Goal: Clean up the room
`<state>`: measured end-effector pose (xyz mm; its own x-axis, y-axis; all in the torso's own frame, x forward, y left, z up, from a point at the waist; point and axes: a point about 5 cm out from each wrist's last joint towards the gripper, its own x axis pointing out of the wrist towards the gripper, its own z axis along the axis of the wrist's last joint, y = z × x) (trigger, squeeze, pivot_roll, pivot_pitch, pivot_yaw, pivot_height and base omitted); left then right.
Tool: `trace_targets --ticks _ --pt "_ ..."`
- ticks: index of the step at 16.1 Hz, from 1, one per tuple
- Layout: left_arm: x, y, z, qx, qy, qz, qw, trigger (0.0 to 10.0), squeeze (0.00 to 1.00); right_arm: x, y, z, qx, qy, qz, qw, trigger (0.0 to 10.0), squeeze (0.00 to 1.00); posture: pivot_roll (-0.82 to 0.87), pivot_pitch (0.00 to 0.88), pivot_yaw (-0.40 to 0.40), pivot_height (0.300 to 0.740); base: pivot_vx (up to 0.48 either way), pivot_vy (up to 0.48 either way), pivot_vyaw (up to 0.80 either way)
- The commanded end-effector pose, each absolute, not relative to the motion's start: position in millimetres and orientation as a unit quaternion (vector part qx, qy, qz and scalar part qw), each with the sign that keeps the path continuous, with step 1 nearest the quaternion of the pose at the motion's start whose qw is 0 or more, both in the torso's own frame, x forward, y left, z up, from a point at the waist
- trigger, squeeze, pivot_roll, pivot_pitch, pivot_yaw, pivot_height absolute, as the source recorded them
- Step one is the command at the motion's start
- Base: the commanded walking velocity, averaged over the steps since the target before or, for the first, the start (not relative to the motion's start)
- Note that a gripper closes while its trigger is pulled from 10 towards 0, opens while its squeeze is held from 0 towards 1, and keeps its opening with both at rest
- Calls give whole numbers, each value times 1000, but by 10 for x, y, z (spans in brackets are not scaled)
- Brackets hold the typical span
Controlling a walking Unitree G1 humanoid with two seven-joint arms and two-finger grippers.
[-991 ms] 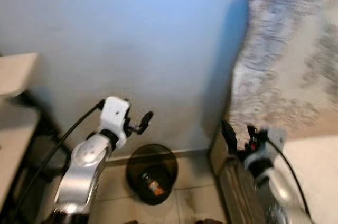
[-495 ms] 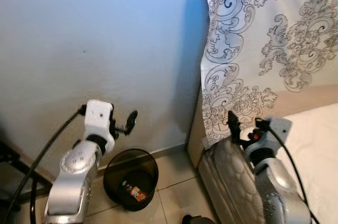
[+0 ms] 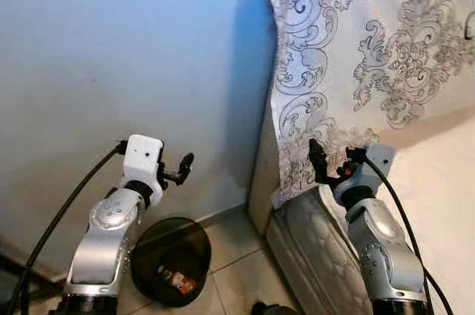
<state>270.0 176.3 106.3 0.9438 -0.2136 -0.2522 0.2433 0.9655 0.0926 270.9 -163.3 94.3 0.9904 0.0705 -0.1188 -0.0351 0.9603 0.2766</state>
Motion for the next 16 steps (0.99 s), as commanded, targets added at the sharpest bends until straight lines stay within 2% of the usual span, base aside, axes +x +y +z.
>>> trace_targets --ticks 1,5,8,10,14,16 --pt "2695 1726 1053 62 120 -120 983 10000 831 2709 -1649 939 129 66 26 989 10000 0 -6 0 -6 740 0 0 -775" --pt "2654 1783 1058 66 121 -111 984 10000 831 2624 -1691 897 109 84 40 990 10000 0 -8 0 -5 740 0 0 -773" --pt "2588 1844 1075 69 121 -104 985 10000 831 2534 -1862 956 101 87 56 990 10000 0 8 0 -22 740 0 0 -762" --pt "2563 1852 1084 70 120 -102 985 10000 827 2494 -1901 892 113 87 16 990 10000 0 11 0 -23 740 0 0 -744" --pt "2550 1862 1091 68 120 -100 985 10000 827 2429 -1634 836 147 102 13 984 10000 0 17 0 -29 740 0 0 -744" --pt "2572 1865 1100 73 121 -101 985 10000 827 2447 -1623 836 142 99 5 985 10000 0 28 0 -39 740 0 0 -741"
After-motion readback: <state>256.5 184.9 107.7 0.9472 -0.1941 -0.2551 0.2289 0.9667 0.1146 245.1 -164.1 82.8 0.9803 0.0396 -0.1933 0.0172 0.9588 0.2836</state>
